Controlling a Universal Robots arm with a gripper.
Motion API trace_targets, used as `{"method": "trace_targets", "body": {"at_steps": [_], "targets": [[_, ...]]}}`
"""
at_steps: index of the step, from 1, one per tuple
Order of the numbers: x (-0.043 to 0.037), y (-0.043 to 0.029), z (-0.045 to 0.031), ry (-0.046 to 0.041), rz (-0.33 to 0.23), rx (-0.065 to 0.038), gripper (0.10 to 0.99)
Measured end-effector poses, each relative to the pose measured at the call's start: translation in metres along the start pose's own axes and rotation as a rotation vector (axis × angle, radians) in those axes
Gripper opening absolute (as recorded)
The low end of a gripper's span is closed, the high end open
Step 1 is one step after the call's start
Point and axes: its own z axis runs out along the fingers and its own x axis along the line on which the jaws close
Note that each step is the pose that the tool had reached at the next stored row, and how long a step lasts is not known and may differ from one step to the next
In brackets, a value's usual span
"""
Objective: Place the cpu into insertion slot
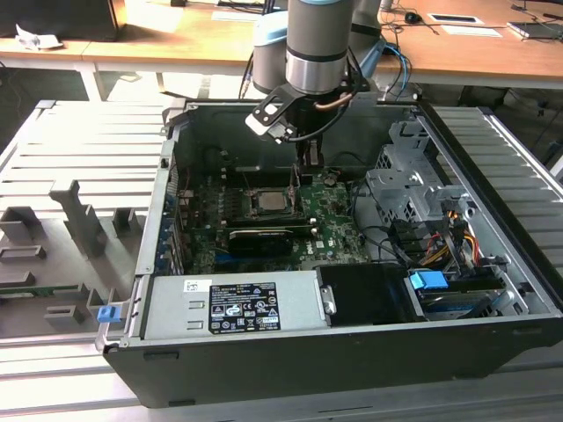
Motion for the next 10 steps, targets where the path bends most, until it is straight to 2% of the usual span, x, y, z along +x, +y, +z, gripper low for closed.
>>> {"method": "trace_targets", "body": {"at_steps": [7,10], "targets": [[0.0,-0.0019,-0.0001,0.0,0.0,0.0,0.106],[-0.0002,-0.0103,0.0003,0.0,0.0,0.0,0.106]]}}
